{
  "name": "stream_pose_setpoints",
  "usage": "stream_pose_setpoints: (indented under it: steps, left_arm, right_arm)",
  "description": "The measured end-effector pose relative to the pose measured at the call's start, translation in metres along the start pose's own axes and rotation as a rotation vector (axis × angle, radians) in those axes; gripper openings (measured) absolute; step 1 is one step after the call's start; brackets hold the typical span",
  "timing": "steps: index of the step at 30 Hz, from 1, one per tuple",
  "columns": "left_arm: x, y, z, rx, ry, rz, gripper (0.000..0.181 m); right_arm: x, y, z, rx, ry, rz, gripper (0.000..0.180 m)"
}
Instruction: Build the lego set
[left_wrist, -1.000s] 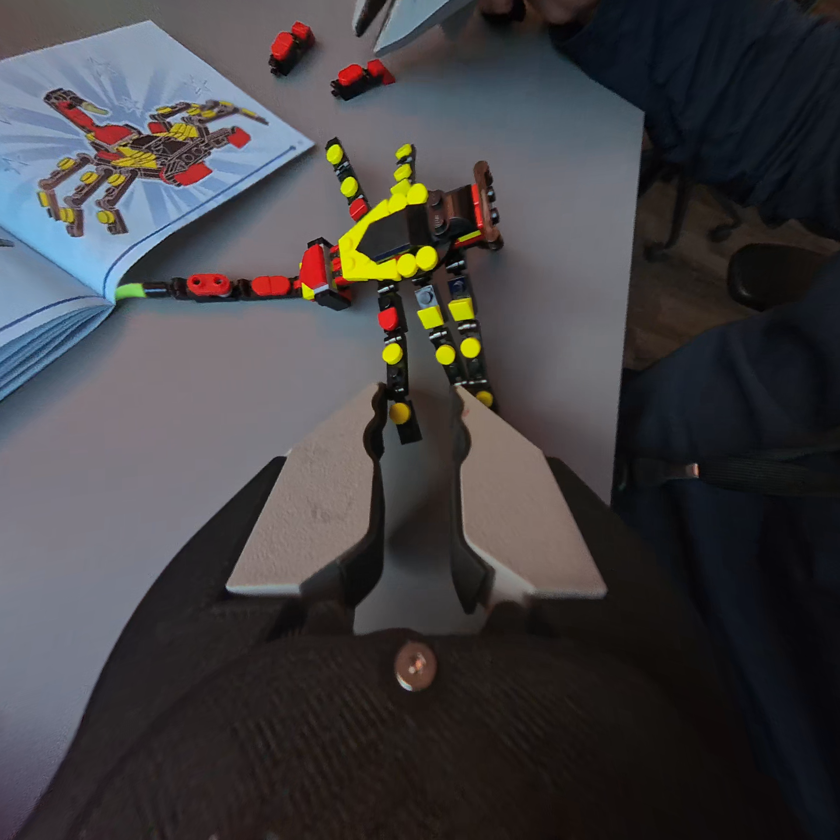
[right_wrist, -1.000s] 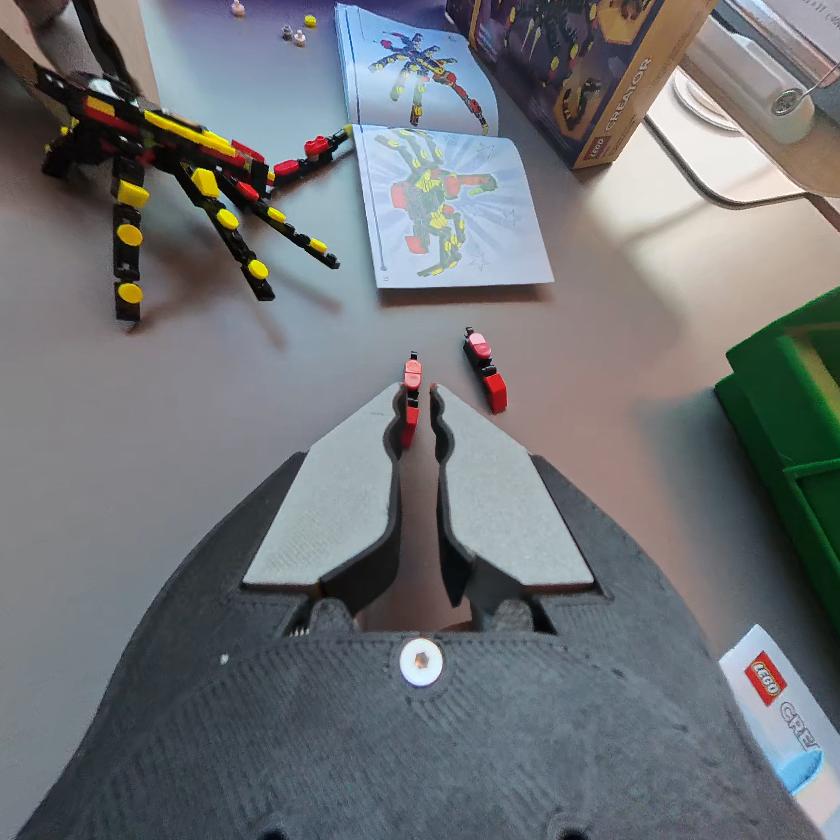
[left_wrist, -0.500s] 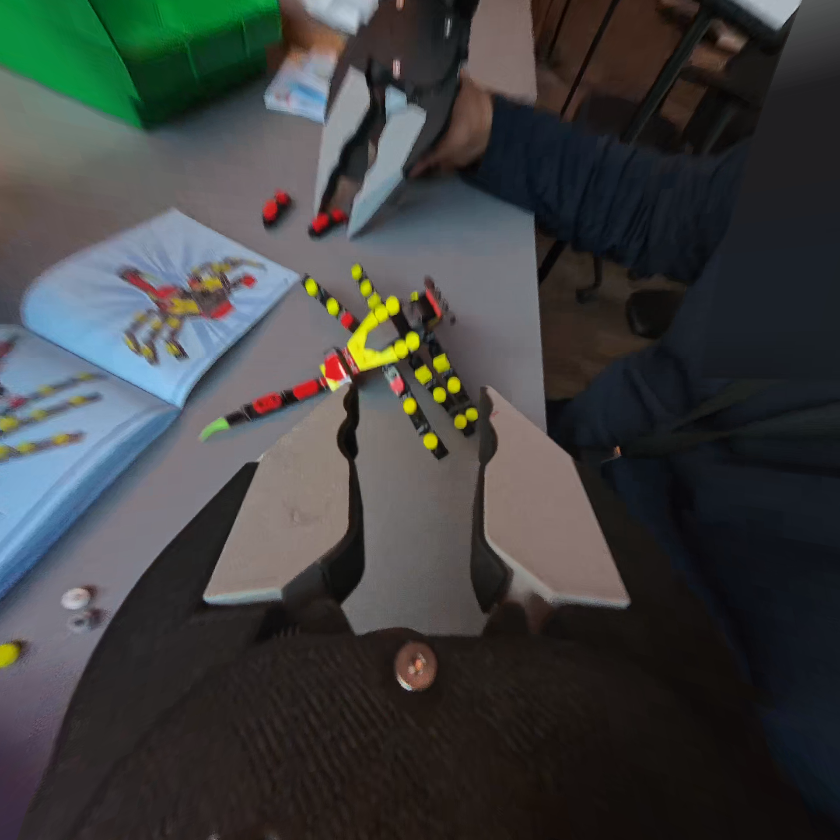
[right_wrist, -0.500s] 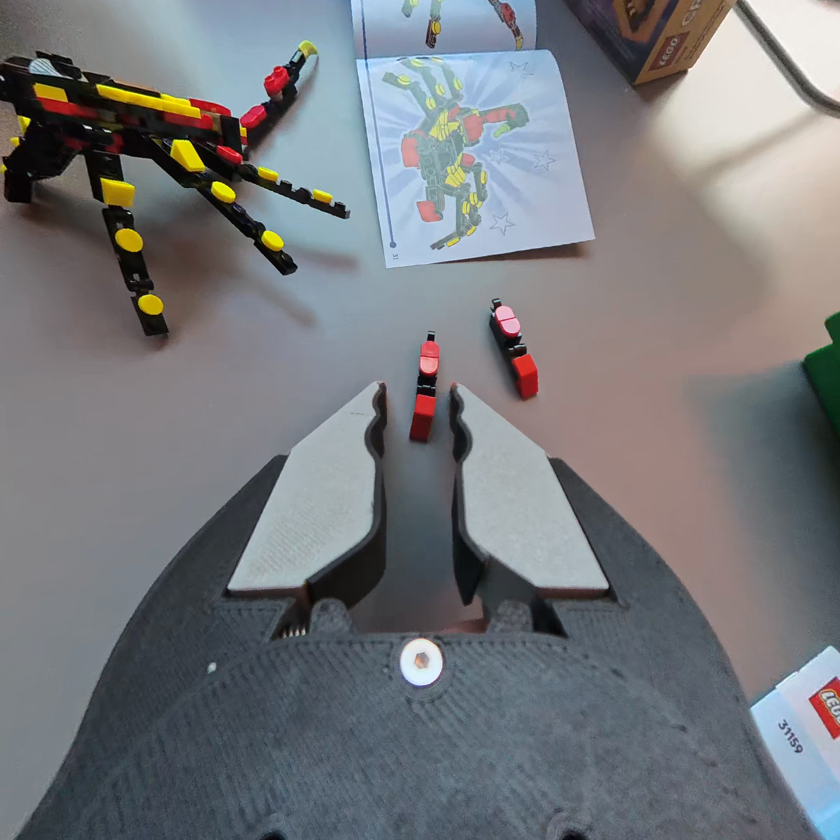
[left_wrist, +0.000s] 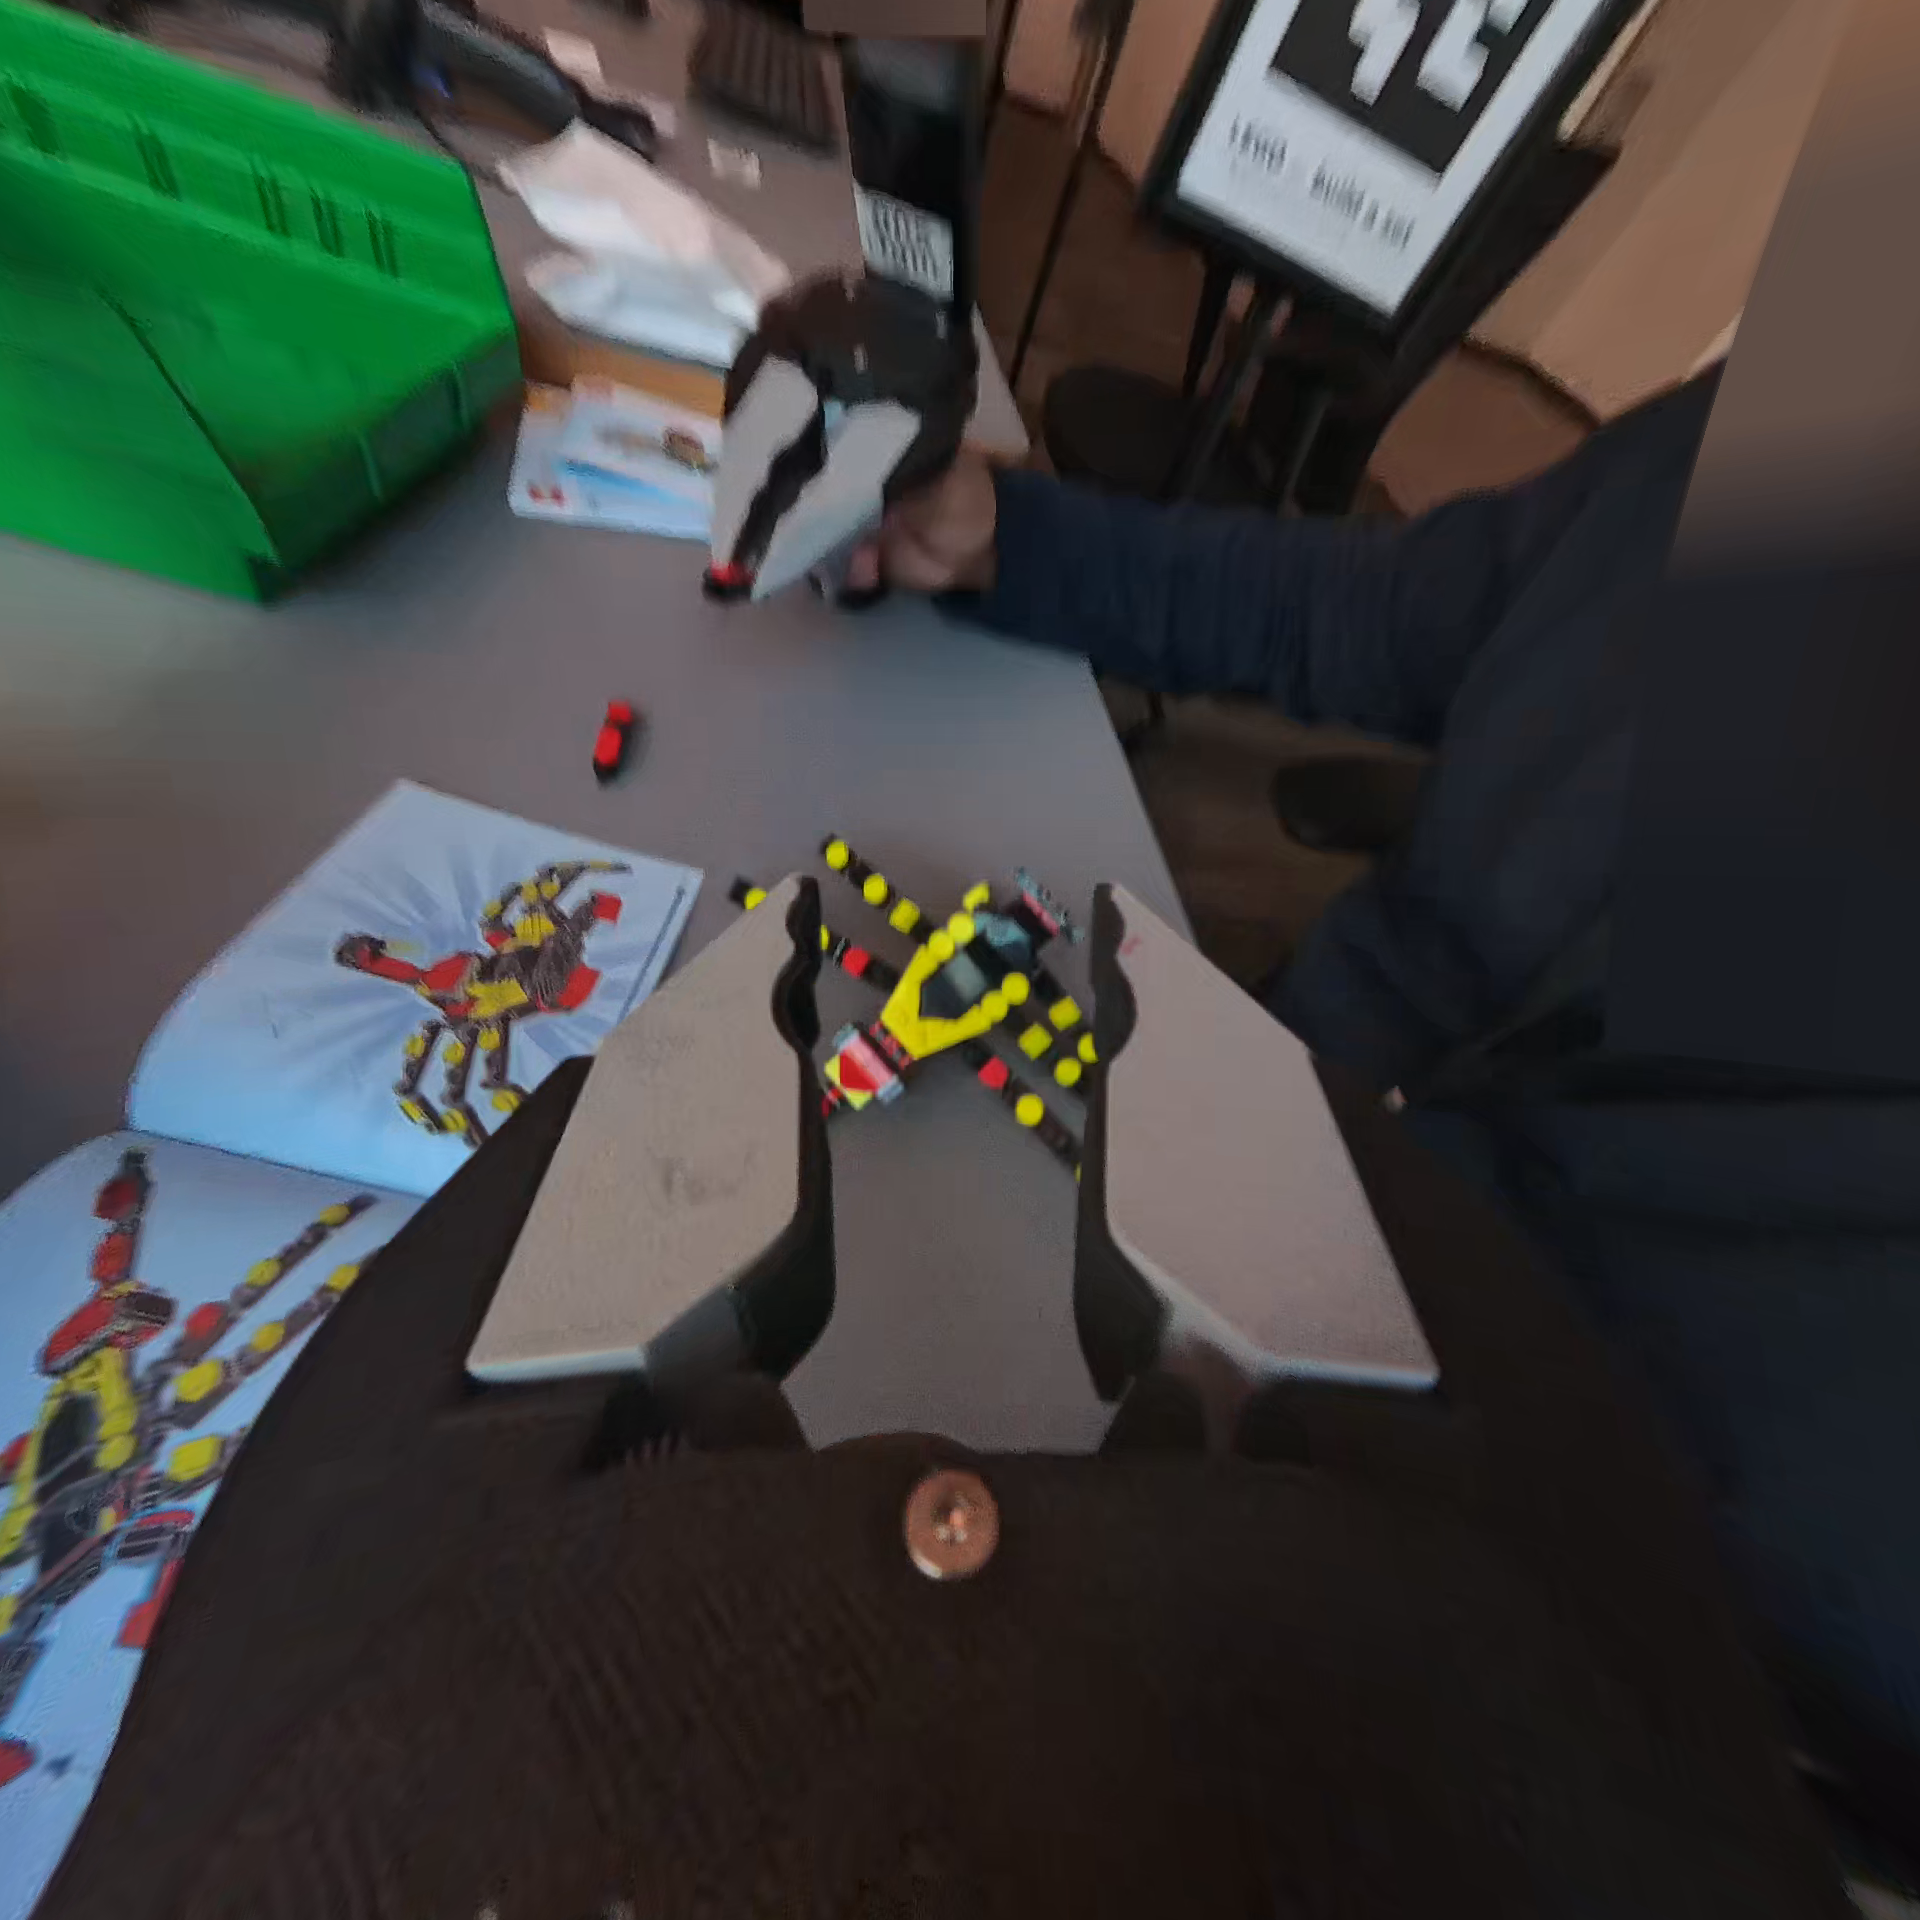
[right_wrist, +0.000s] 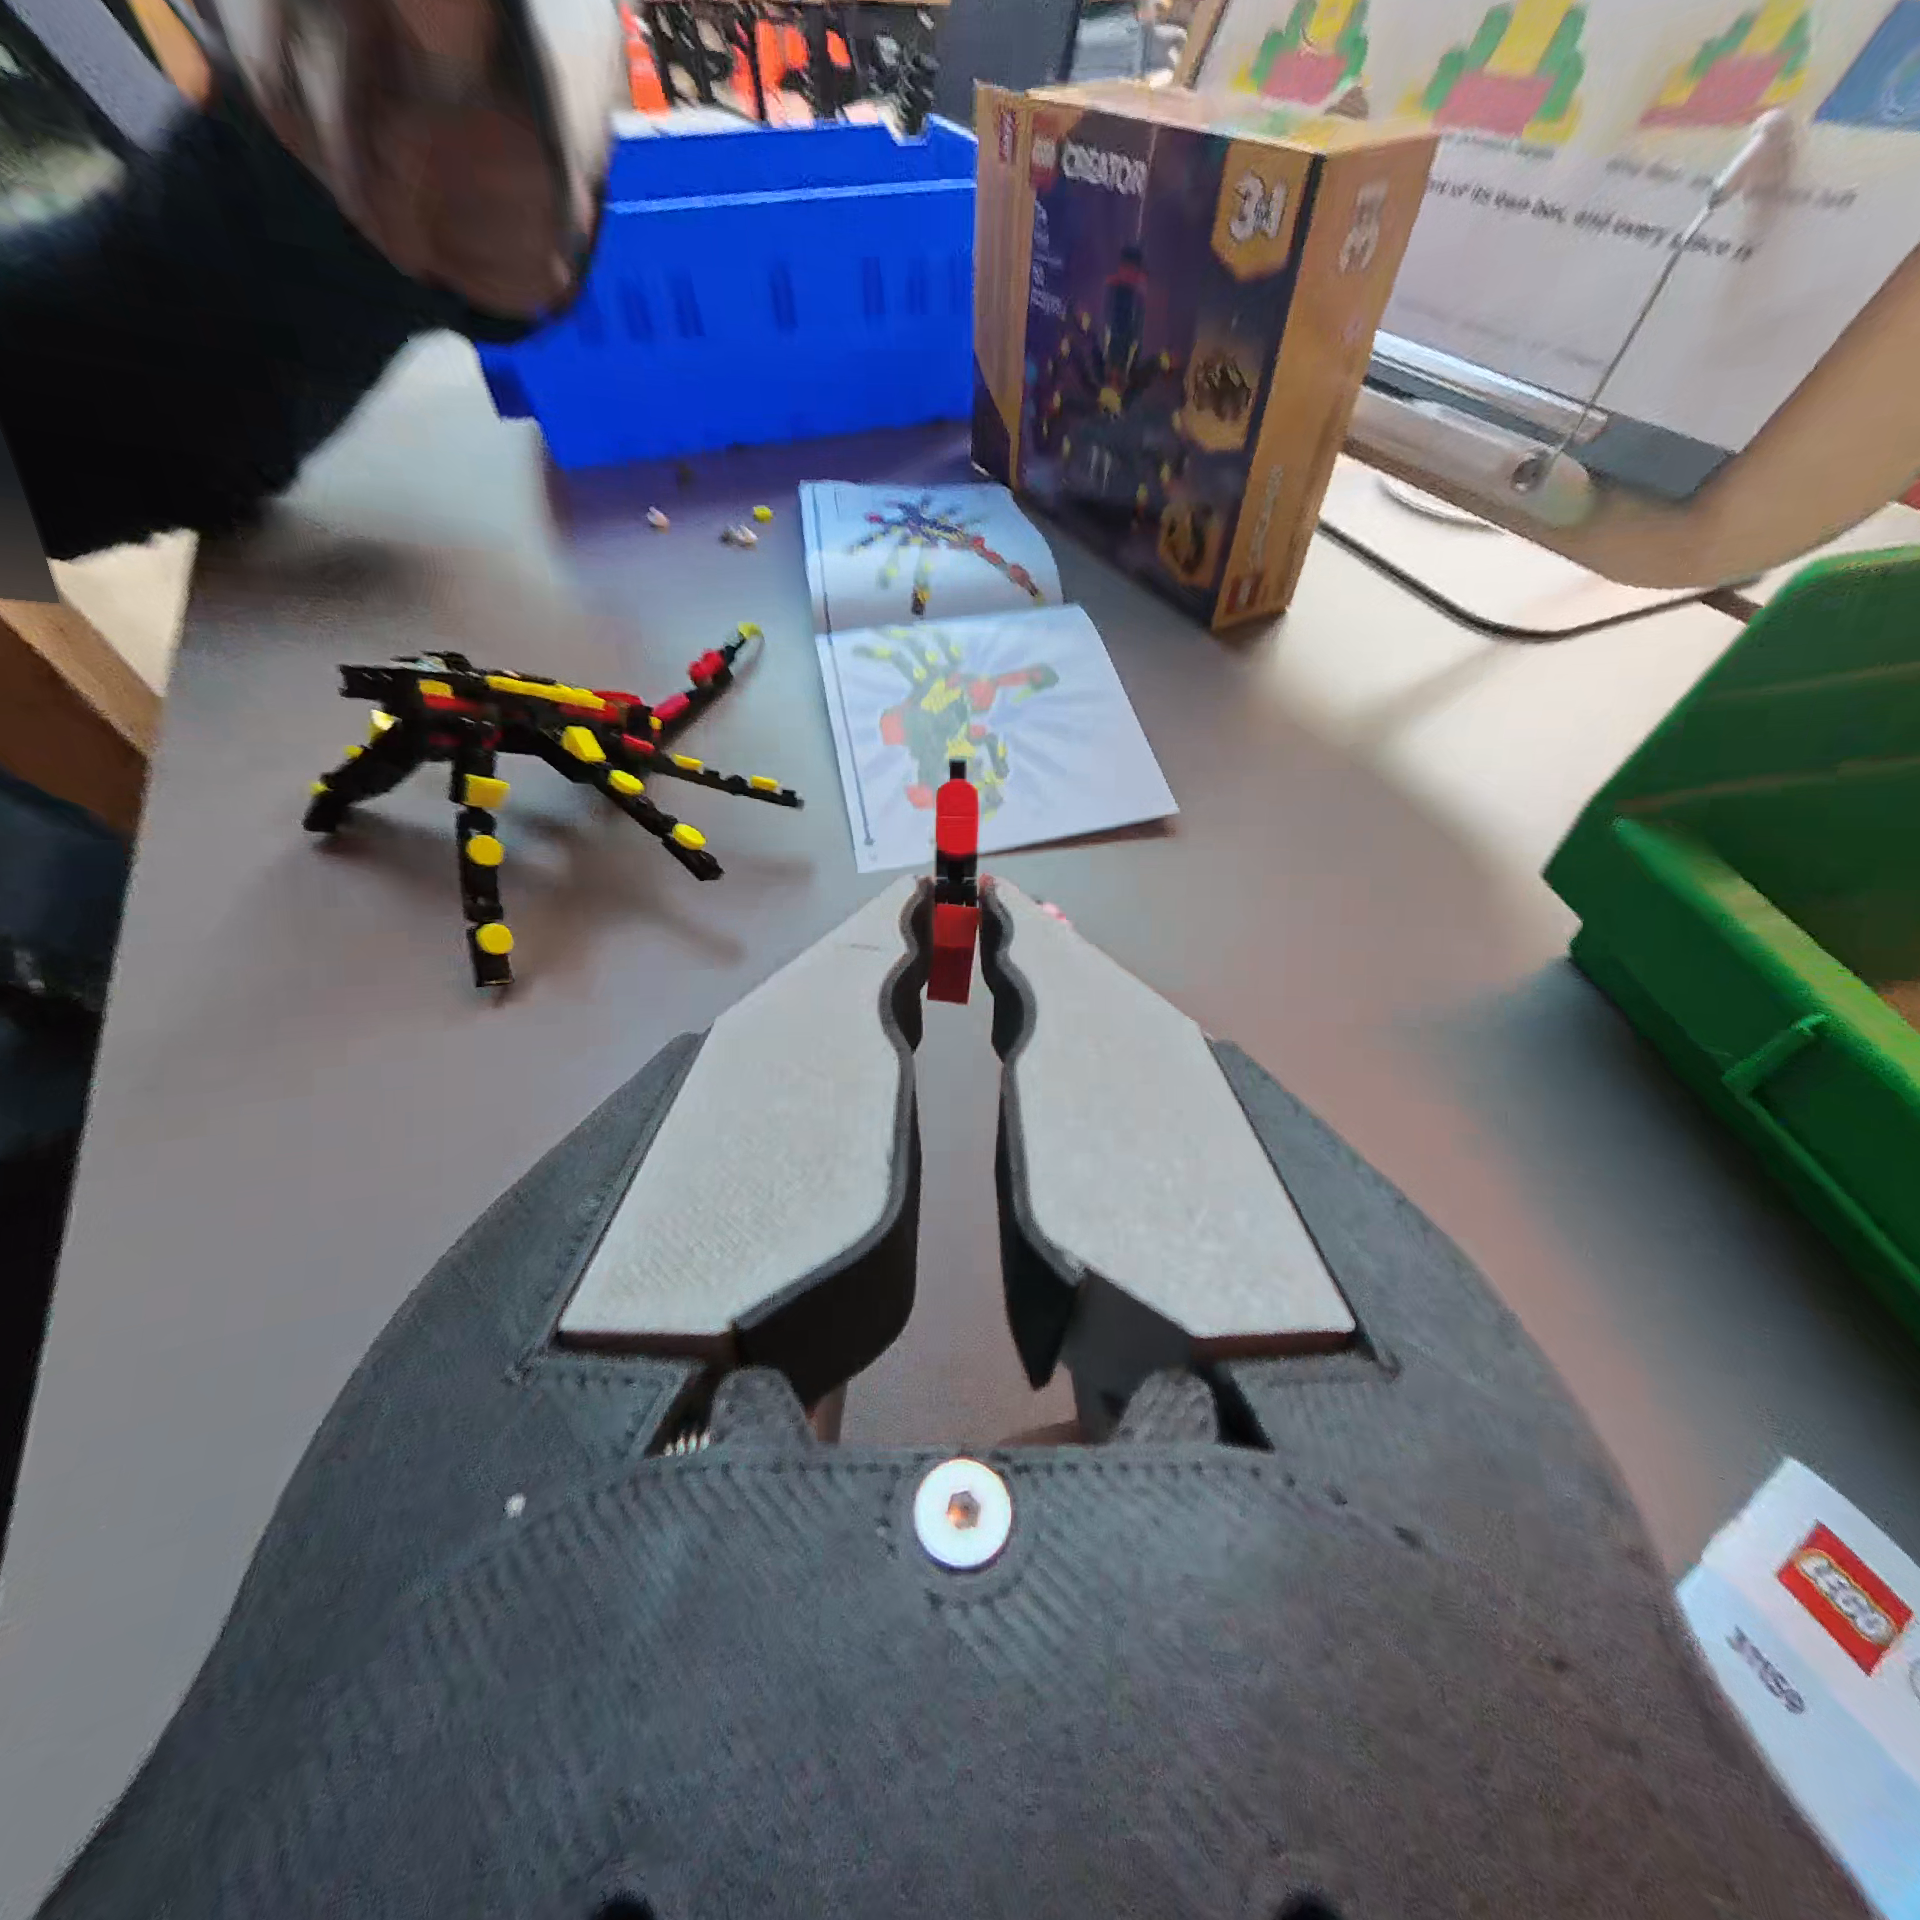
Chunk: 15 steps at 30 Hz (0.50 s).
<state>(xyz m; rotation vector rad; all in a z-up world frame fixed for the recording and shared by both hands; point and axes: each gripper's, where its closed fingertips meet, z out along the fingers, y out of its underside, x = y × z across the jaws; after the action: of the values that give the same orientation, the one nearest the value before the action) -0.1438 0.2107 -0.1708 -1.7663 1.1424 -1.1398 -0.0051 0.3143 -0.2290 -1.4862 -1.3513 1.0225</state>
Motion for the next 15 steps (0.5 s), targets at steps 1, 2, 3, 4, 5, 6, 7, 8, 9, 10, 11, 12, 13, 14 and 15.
stream_pose_setpoints:
  steps: [1,2,3,4,5,6,7,8,9,10,11,12,13,14,15]
  left_arm:
    - [0.001,0.017,0.01,-0.042,0.017,0.01,0.049]
    - [0.004,0.03,0.019,-0.072,0.047,-0.002,0.048]
    - [0.011,0.039,0.026,-0.103,0.093,-0.019,0.05]
    - [0.015,0.045,0.031,-0.12,0.117,-0.021,0.05]
    - [0.014,0.05,0.036,-0.137,0.101,-0.01,0.05]
    - [0.012,0.056,0.041,-0.166,0.073,0.01,0.051]
    - [0.009,0.06,0.045,-0.192,0.041,0.033,0.051]
    - [0.007,0.063,0.048,-0.208,0.013,0.058,0.053]
    - [0.007,0.064,0.051,-0.216,-0.009,0.083,0.053]
    - [0.007,0.064,0.054,-0.219,-0.026,0.107,0.053]
    - [0.008,0.064,0.057,-0.224,-0.041,0.132,0.053]
    - [0.009,0.064,0.06,-0.229,-0.051,0.156,0.053]
    - [0.011,0.064,0.064,-0.237,-0.054,0.177,0.053]
    - [0.013,0.064,0.067,-0.247,-0.056,0.196,0.054]
    - [0.015,0.064,0.071,-0.254,-0.057,0.212,0.054]
  right_arm:
    - [-0.003,-0.003,0.0,0.019,-0.024,0.002,0.005]
    - [-0.007,-0.005,-0.001,0.037,-0.051,-0.004,0.005]
    - [-0.014,-0.008,0.0,0.051,-0.087,-0.016,0.005]
    - [-0.021,-0.009,0.001,0.056,-0.123,-0.03,0.005]
    - [-0.029,-0.009,0.003,0.049,-0.157,-0.048,0.005]
    - [-0.037,-0.007,0.006,0.031,-0.188,-0.07,0.005]
    - [-0.043,-0.004,0.009,0.008,-0.209,-0.096,0.005]
    - [-0.049,0.0,0.013,-0.016,-0.223,-0.124,0.005]
    - [-0.054,0.002,0.016,-0.036,-0.237,-0.148,0.005]
    - [-0.059,0.003,0.019,-0.048,-0.251,-0.167,0.006]
    - [-0.064,0.004,0.021,-0.054,-0.265,-0.185,0.006]
    - [-0.068,0.004,0.023,-0.057,-0.275,-0.207,0.005]
    - [-0.072,0.005,0.024,-0.064,-0.283,-0.232,0.005]
    - [-0.076,0.007,0.025,-0.075,-0.29,-0.256,0.006]
    - [-0.077,0.01,0.026,-0.087,-0.29,-0.27,0.006]
